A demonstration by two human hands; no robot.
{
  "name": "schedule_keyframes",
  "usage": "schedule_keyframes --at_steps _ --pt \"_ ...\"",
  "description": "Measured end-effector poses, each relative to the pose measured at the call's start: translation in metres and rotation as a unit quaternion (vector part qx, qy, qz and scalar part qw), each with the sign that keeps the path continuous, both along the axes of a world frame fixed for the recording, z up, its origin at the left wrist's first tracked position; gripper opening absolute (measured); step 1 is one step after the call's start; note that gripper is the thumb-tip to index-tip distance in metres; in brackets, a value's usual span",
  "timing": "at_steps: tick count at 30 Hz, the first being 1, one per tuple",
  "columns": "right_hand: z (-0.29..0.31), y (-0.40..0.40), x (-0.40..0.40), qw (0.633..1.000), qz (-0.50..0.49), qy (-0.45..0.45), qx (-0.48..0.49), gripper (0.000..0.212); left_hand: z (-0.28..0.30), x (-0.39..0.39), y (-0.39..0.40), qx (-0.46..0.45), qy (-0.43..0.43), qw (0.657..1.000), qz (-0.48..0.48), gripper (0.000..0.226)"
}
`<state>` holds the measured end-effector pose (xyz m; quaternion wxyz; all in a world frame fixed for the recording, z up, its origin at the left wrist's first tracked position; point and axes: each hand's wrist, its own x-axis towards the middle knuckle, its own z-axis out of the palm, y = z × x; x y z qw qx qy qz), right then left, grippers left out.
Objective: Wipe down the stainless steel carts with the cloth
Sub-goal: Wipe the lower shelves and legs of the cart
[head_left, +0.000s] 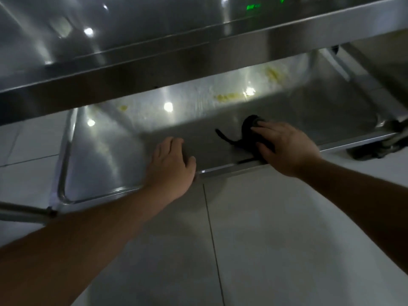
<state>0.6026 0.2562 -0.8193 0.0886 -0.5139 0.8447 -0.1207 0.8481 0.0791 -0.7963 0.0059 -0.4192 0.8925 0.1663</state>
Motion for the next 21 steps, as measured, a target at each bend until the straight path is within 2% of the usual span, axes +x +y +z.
schedule_keyframes --at_steps 4,8,12,15,16,18,21 --pt "-0.001 0.035 -0.052 0.997 -0.081 0.006 0.017 0.054 -0.017 -0.015 0.011 -0.027 -0.022 0.999 0.028 0.065" --pt "-0.005 0.062 -0.102 0.985 -0.169 0.026 0.003 0.050 -0.024 -0.012 0.011 -0.063 -0.010 0.998 0.027 0.065" --pt "-0.002 0.072 -0.139 0.948 -0.315 0.034 0.012 0.051 -0.027 -0.011 0.012 -0.081 0.002 0.997 0.016 0.066" --pt "-0.004 0.048 -0.130 0.914 -0.405 0.023 0.008 0.052 -0.030 -0.011 0.013 -0.092 0.003 0.996 0.018 0.072" --pt "-0.004 0.035 -0.120 0.912 -0.409 0.019 0.005 0.053 -0.031 -0.010 0.013 -0.097 0.002 0.995 0.017 0.073" --pt "-0.001 0.002 -0.090 0.936 -0.353 0.013 -0.008 0.051 -0.033 -0.010 0.011 -0.105 0.000 0.994 0.013 0.073" --pt "0.000 -0.056 -0.023 0.985 -0.168 0.018 -0.023 0.047 -0.035 -0.011 0.011 -0.118 -0.004 0.993 0.010 0.070"
